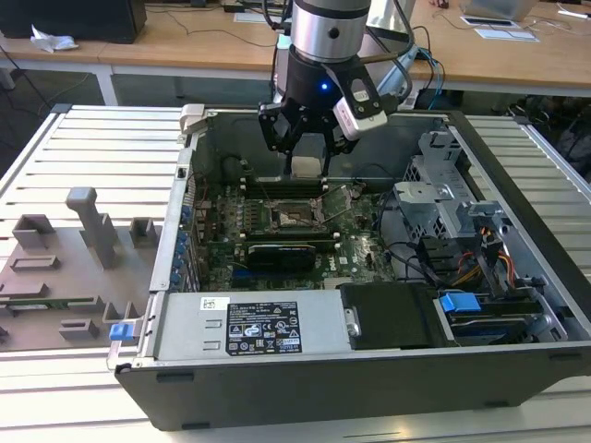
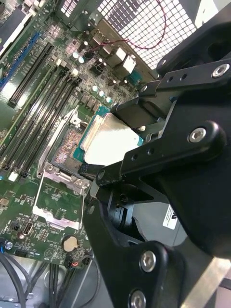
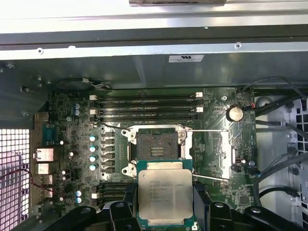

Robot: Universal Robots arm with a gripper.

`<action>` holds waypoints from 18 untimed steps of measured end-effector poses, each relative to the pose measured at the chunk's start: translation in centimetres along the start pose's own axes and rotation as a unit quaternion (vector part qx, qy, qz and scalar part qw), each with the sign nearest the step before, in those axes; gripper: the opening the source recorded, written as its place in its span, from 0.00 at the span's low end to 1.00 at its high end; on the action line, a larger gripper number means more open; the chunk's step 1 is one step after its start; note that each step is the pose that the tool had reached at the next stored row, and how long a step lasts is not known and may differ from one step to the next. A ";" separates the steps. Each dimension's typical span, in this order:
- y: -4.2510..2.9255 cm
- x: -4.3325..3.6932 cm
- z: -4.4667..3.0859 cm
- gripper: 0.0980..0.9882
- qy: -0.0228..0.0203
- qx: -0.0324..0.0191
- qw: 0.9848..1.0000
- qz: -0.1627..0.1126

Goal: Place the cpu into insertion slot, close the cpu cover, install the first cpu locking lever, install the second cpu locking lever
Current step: 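Place the cpu into insertion slot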

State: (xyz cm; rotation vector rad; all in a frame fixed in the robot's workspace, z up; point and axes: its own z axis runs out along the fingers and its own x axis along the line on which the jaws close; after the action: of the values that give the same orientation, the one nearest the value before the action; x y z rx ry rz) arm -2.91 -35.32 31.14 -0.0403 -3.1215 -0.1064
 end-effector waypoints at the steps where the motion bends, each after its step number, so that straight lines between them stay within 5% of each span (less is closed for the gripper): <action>1: -0.01 0.00 0.12 0.50 0.000 0.000 1.000 0.000; 18: -0.09 -0.03 1.38 0.50 0.000 0.005 1.000 0.000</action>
State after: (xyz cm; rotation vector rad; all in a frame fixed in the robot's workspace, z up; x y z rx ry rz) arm -2.91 -35.32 29.76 -0.0404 -3.1222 -0.0914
